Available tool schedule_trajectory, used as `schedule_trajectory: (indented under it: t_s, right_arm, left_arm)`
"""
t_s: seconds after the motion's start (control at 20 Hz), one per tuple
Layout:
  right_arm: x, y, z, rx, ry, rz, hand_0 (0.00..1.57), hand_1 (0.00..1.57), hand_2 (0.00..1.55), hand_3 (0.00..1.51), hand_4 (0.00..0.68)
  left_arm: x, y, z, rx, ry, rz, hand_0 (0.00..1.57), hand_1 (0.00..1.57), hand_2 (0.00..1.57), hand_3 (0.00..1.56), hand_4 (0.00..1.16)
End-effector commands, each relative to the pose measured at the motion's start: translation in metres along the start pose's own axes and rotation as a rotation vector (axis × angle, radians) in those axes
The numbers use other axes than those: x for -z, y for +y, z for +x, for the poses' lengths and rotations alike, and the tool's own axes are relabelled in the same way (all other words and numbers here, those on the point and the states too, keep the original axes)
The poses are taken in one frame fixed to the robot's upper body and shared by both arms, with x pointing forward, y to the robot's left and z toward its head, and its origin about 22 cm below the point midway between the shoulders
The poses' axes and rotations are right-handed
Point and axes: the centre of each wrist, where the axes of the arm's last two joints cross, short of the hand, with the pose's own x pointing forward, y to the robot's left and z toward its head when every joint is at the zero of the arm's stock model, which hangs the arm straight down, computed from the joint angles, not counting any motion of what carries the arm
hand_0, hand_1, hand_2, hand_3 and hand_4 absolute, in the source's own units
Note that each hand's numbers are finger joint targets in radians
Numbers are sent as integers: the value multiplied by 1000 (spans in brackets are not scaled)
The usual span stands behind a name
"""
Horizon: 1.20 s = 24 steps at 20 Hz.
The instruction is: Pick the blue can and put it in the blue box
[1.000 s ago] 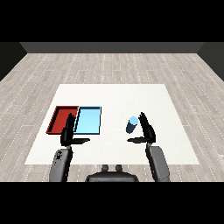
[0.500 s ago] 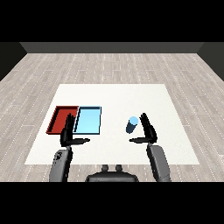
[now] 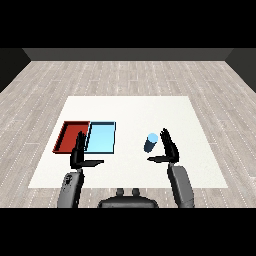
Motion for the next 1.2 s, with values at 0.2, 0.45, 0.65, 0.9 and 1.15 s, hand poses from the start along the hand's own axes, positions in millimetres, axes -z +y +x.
schedule_trajectory:
  t_s: [0.2, 0.45, 0.65, 0.9, 1.15]
  right_arm:
    - [12, -10, -19, 13, 75, -45, 0, 0, 0, 0, 0]
    - [19, -21, -37, 28, 93, -77, 0, 0, 0, 0, 0]
    - [16, -6, -39, 10, 132, -85, 0, 0, 0, 0, 0]
    - [40, 4, -59, 67, 159, -69, 0, 0, 0, 0, 0]
    - [45, -15, -60, 90, 166, -103, 0, 0, 0, 0, 0]
  left_arm:
    - [4, 5, -6, 38, 6, 25, 0, 0, 0, 0, 0]
    - [-5, -3, 5, 3, 5, 10, 0, 0, 0, 0, 0]
    - [3, 10, 7, 31, -3, 5, 0, 0, 0, 0, 0]
    - [4, 6, 13, 29, 4, 30, 0, 0, 0, 0, 0]
    - [1, 2, 11, 29, -10, 24, 0, 0, 0, 0, 0]
